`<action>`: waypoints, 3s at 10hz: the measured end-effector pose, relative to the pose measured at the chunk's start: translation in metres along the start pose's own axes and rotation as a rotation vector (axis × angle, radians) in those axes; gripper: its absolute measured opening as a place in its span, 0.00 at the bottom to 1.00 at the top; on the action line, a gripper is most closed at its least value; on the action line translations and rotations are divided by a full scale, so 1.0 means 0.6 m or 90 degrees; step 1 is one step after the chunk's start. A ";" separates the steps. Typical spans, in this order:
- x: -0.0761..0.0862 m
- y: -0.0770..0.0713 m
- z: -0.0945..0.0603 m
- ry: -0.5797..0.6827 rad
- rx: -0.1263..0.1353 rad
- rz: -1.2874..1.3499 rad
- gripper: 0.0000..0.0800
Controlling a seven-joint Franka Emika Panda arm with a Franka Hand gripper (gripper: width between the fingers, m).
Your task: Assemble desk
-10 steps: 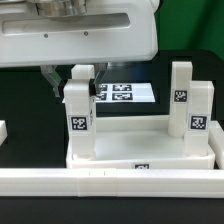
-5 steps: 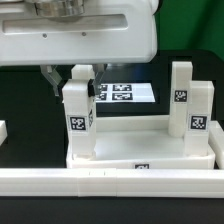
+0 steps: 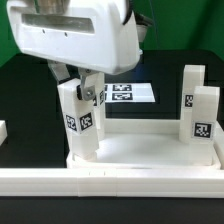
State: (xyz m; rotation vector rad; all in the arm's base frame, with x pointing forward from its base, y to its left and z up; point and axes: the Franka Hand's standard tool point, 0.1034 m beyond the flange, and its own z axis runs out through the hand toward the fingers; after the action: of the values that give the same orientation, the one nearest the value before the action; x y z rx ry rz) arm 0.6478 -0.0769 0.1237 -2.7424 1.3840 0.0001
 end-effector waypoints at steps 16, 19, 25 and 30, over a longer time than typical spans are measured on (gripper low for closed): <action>-0.009 -0.005 0.004 0.000 0.012 -0.070 0.81; -0.011 -0.007 0.005 0.002 0.013 -0.253 0.81; -0.013 -0.009 0.004 0.009 -0.008 -0.510 0.81; -0.012 -0.008 0.005 0.008 -0.009 -0.502 0.36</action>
Offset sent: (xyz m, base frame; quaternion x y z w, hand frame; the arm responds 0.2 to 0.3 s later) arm -0.0137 0.0012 -0.0087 0.0230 0.0216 0.3230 0.9459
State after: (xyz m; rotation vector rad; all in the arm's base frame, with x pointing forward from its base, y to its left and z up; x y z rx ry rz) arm 0.6472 -0.0680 0.1212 -3.0861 0.2255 -0.0492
